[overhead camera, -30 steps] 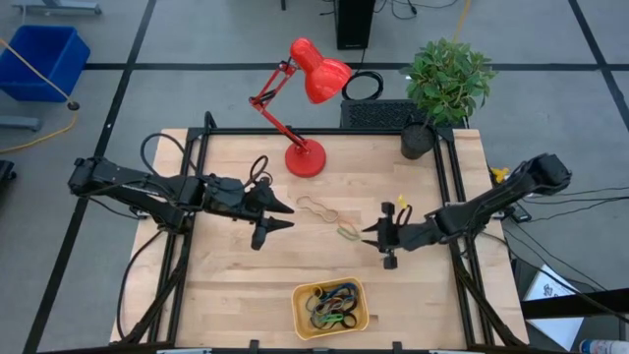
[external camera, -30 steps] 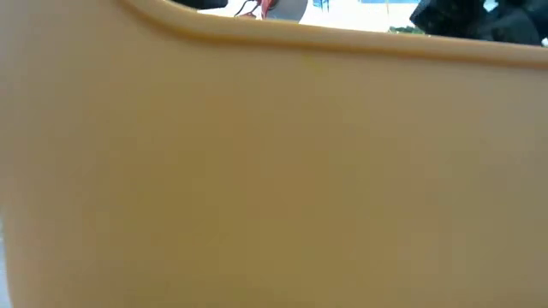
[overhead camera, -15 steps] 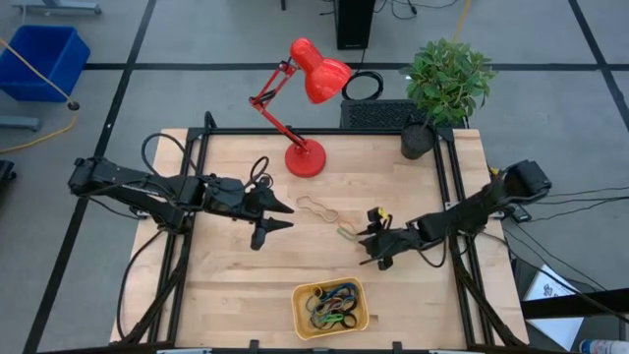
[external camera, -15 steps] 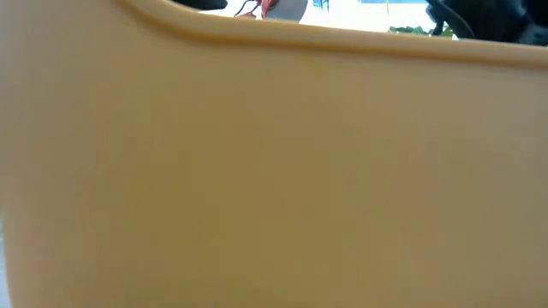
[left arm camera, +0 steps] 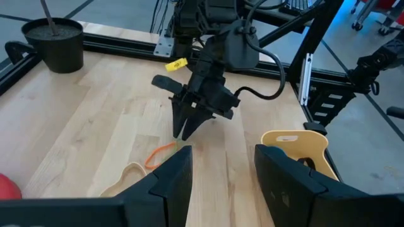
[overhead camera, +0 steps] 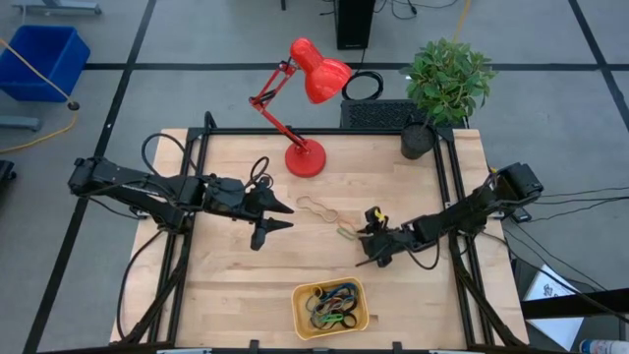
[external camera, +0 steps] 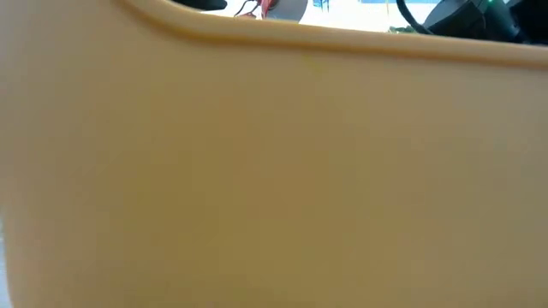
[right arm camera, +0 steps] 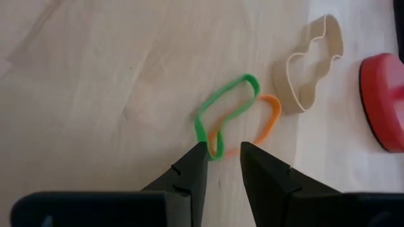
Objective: Pick and place rubber bands into bin
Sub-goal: Put the green rubber band into the yellow bin
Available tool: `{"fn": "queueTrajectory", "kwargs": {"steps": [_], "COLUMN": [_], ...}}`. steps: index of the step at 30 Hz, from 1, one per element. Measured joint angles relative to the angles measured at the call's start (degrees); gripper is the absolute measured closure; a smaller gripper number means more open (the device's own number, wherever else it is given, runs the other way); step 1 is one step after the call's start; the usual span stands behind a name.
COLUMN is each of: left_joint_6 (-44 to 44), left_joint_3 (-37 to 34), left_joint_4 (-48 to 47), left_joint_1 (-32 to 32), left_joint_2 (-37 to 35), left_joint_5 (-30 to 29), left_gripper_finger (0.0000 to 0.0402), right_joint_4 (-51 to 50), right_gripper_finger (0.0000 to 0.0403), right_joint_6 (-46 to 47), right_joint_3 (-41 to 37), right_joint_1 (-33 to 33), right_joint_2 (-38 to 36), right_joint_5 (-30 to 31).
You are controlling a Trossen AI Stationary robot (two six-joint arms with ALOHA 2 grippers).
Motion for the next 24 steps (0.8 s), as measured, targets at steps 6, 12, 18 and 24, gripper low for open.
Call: {"fn": "queueTrajectory", "kwargs": {"steps": [6, 12, 18, 24], "left_joint_6": [0.0, -0.3, -0.3, -0.3], "left_joint_3": [0.0, 0.0, 0.0, 0.0], "left_joint_4": [0.0, 0.0, 0.0, 0.0], "left_joint_1": [0.0, 0.0, 0.0, 0.0], "left_joint_2": [0.0, 0.0, 0.0, 0.0], "left_joint_5": [0.0, 0.0, 0.0, 0.0], "left_gripper_finger": [0.0224, 0.0224, 0.0224, 0.0224], "right_joint_4": [0.0, 0.0, -0.2, -0.4], "right_gripper_finger": [0.0314, 0.0314, 0.0314, 0.0323], "right_joint_6": [-0.2, -0.5, -3.1, -3.3], "right_joint_3": [0.0, 0.0, 0.0, 0.0], "right_joint_1": [-0.8, -0.7, -0.9, -2.3], "right_joint_2": [0.0, 0.0, 0.0, 0.0], "right_joint_5": [-2.4, -3.5, -3.5, -5.1]}}
